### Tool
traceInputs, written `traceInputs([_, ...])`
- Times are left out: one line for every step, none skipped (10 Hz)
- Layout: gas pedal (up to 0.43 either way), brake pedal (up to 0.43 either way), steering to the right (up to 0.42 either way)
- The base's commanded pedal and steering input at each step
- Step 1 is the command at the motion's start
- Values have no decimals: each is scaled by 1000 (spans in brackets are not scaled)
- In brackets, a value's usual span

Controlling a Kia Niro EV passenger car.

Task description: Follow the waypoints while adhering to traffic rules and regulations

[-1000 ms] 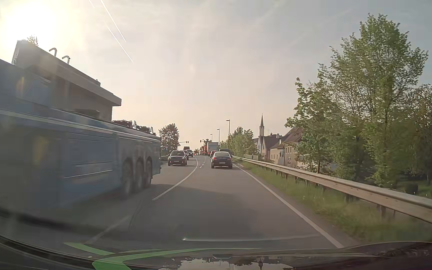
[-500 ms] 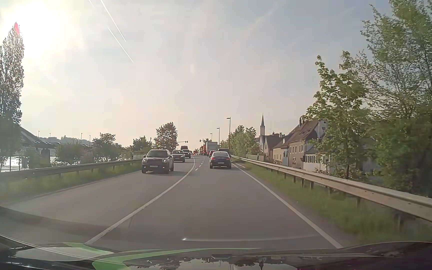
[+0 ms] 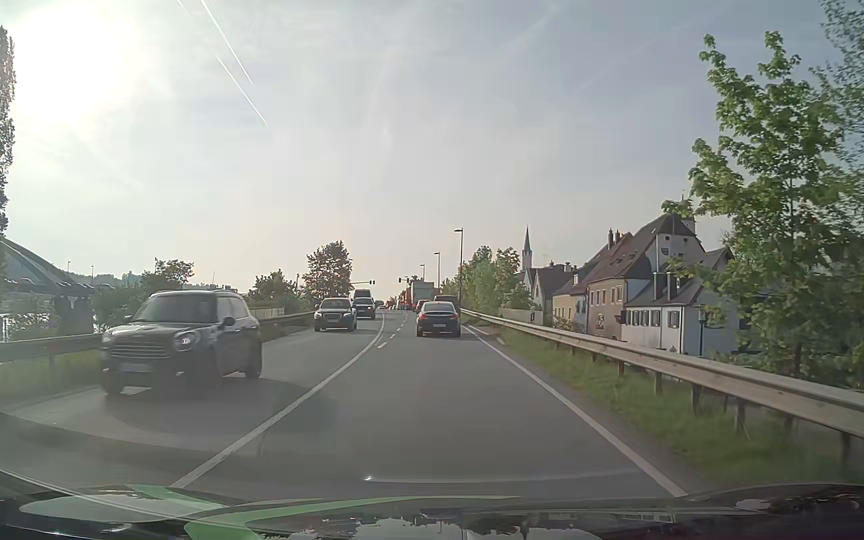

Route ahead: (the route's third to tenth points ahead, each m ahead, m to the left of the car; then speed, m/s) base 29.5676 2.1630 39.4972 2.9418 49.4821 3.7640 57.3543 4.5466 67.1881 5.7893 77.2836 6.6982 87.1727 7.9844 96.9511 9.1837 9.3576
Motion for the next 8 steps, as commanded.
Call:
traceInputs([39,0,-2])
traceInputs([39,0,-3])
traceInputs([39,0,-3])
traceInputs([39,0,-3])
traceInputs([39,0,-4])
traceInputs([39,0,-4])
traceInputs([39,0,-4])
traceInputs([39,0,-5])
